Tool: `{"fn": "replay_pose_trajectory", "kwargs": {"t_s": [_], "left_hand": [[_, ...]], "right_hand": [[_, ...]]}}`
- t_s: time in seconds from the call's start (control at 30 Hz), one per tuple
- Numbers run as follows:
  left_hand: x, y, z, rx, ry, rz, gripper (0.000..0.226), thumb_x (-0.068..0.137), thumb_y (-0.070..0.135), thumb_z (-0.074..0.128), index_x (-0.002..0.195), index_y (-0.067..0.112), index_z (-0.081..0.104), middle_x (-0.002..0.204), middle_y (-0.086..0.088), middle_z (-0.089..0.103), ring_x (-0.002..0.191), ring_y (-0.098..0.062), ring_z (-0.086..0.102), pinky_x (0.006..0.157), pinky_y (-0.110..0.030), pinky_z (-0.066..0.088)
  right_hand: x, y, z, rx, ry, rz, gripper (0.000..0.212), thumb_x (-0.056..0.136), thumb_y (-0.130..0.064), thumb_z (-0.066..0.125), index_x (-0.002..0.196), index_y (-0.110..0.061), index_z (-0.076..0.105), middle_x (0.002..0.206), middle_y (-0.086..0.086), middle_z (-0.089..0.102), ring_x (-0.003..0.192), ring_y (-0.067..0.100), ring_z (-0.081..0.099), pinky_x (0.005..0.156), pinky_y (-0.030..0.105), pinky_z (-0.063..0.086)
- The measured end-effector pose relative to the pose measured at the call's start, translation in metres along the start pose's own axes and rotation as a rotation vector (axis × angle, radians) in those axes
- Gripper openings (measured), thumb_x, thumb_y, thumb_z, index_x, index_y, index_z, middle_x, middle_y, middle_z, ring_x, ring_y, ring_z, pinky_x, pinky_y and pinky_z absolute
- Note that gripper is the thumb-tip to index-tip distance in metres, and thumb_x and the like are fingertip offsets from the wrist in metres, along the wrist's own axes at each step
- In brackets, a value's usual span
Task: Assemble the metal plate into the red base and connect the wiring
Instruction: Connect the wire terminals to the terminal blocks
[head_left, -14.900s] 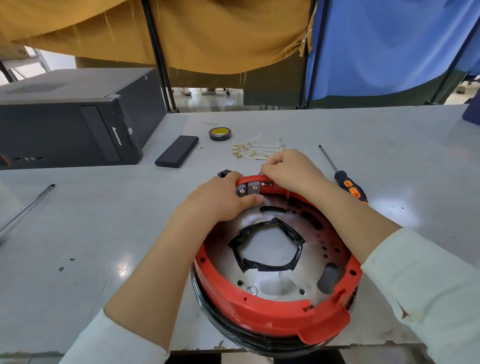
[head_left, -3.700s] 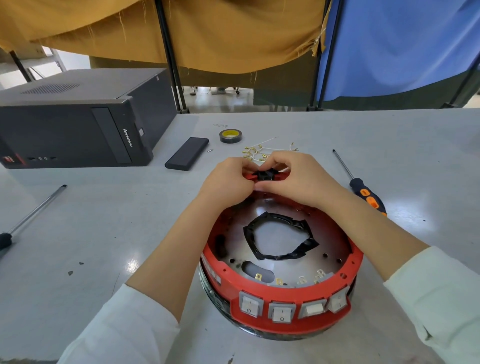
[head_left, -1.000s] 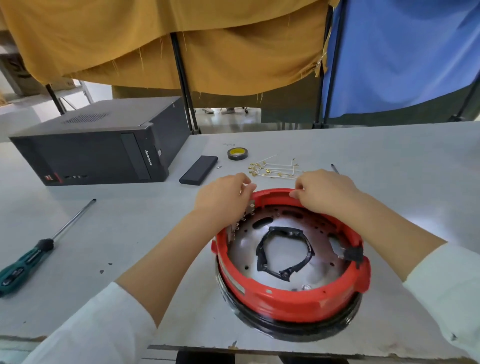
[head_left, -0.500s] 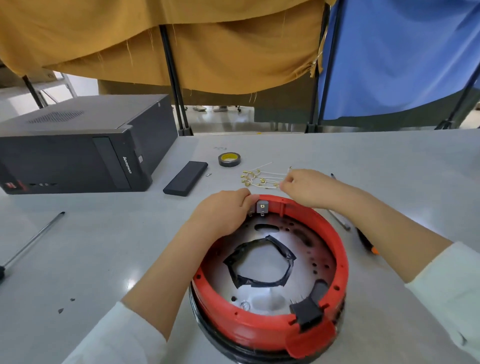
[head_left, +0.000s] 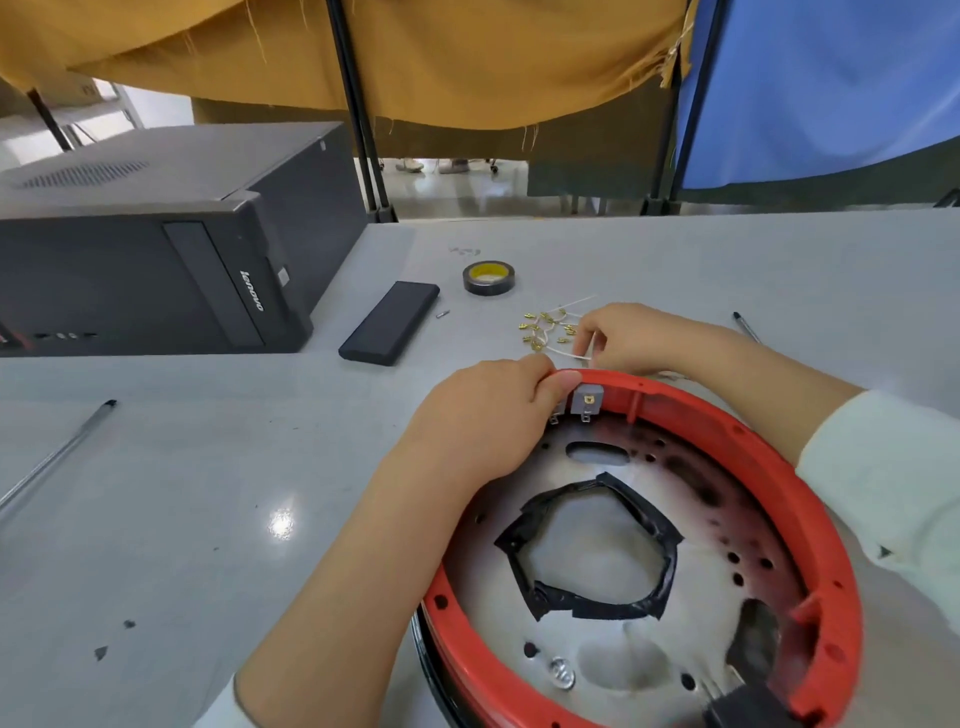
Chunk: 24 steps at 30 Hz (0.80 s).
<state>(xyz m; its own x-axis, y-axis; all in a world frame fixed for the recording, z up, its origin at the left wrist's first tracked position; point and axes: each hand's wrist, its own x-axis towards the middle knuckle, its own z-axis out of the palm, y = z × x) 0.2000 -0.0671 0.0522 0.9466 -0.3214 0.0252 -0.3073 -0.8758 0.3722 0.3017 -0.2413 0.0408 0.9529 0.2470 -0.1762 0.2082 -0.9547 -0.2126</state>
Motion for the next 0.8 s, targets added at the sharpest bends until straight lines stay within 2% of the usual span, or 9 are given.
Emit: {"fn": "replay_pose_trajectory", "kwargs": {"t_s": [0.1, 0.2, 0.27, 0.37, 0.43, 0.5, 0.63, 0.7, 0.8], "left_hand": [[0.001, -0.001, 0.001, -0.008, 0.003, 0.009, 0.037, 0.101, 0.053, 0.026, 0.089, 0.025, 0.046, 0.092, -0.003, 0.061, 0.094, -0.029, 0.056, 0.073, -0.037, 0.04], [0.001, -0.003, 0.002, -0.036, 0.015, 0.016, 0.033, 0.101, 0.055, 0.026, 0.084, 0.03, 0.043, 0.082, 0.003, 0.053, 0.09, -0.028, 0.056, 0.069, -0.035, 0.037], [0.001, -0.004, 0.003, -0.041, 0.022, 0.021, 0.033, 0.1, 0.056, 0.026, 0.083, 0.032, 0.041, 0.078, 0.005, 0.05, 0.087, -0.027, 0.054, 0.067, -0.034, 0.035], [0.002, -0.005, 0.002, -0.052, 0.021, 0.024, 0.032, 0.1, 0.056, 0.026, 0.084, 0.033, 0.042, 0.075, 0.008, 0.049, 0.085, -0.024, 0.053, 0.066, -0.034, 0.035], [0.002, -0.005, 0.001, -0.058, 0.007, 0.029, 0.032, 0.1, 0.055, 0.026, 0.083, 0.033, 0.041, 0.072, 0.009, 0.047, 0.083, -0.023, 0.051, 0.066, -0.033, 0.034], [0.001, -0.006, 0.0, -0.066, -0.018, 0.03, 0.031, 0.101, 0.054, 0.026, 0.082, 0.034, 0.04, 0.072, 0.009, 0.046, 0.084, -0.021, 0.05, 0.068, -0.032, 0.034], [-0.003, -0.008, -0.002, -0.064, -0.051, 0.029, 0.03, 0.101, 0.054, 0.025, 0.088, 0.033, 0.043, 0.08, 0.006, 0.05, 0.088, -0.022, 0.05, 0.071, -0.032, 0.035], [-0.005, -0.008, -0.001, -0.059, -0.045, 0.03, 0.032, 0.101, 0.054, 0.025, 0.091, 0.031, 0.046, 0.082, 0.005, 0.05, 0.09, -0.023, 0.052, 0.073, -0.032, 0.037], [-0.006, -0.007, -0.001, -0.051, -0.028, 0.025, 0.039, 0.1, 0.055, 0.025, 0.097, 0.026, 0.052, 0.081, 0.005, 0.052, 0.091, -0.024, 0.054, 0.072, -0.033, 0.038]], "right_hand": [[-0.012, 0.003, -0.008, 0.027, -0.161, 0.011, 0.016, 0.085, -0.009, 0.063, 0.082, -0.024, 0.059, 0.087, -0.001, 0.061, 0.072, 0.016, 0.056, 0.057, 0.025, 0.045], [-0.022, 0.003, -0.017, 0.047, -0.254, 0.057, 0.012, 0.086, -0.013, 0.063, 0.085, -0.025, 0.063, 0.082, -0.004, 0.062, 0.064, 0.011, 0.057, 0.051, 0.022, 0.045], [-0.018, 0.002, -0.023, 0.073, -0.114, 0.025, 0.008, 0.088, -0.017, 0.062, 0.094, -0.022, 0.064, 0.088, -0.003, 0.062, 0.069, 0.011, 0.057, 0.054, 0.022, 0.045], [-0.005, 0.002, -0.024, 0.035, 0.133, -0.031, 0.021, 0.087, -0.025, 0.064, 0.108, -0.022, 0.06, 0.112, 0.001, 0.058, 0.096, 0.017, 0.054, 0.077, 0.028, 0.043], [0.004, 0.004, -0.017, -0.047, 0.085, -0.01, 0.037, 0.087, -0.029, 0.063, 0.122, -0.023, 0.055, 0.124, 0.005, 0.049, 0.115, 0.024, 0.047, 0.094, 0.035, 0.042], [0.011, 0.011, -0.007, -0.117, 0.024, 0.028, 0.042, 0.089, -0.025, 0.06, 0.129, -0.022, 0.05, 0.129, 0.008, 0.047, 0.12, 0.028, 0.043, 0.097, 0.036, 0.04], [0.012, 0.026, 0.001, 0.006, 0.138, 0.043, 0.025, 0.09, -0.014, 0.057, 0.115, -0.019, 0.06, 0.116, 0.004, 0.058, 0.1, 0.02, 0.052, 0.081, 0.03, 0.042], [0.01, 0.03, -0.002, 0.041, 0.187, 0.05, 0.013, 0.09, -0.015, 0.058, 0.099, -0.022, 0.064, 0.107, 0.001, 0.061, 0.092, 0.017, 0.053, 0.081, 0.032, 0.047], [0.005, 0.03, -0.009, 0.097, 0.257, 0.079, 0.011, 0.09, -0.019, 0.059, 0.085, -0.028, 0.061, 0.098, -0.004, 0.061, 0.094, 0.018, 0.057, 0.086, 0.039, 0.05]]}}
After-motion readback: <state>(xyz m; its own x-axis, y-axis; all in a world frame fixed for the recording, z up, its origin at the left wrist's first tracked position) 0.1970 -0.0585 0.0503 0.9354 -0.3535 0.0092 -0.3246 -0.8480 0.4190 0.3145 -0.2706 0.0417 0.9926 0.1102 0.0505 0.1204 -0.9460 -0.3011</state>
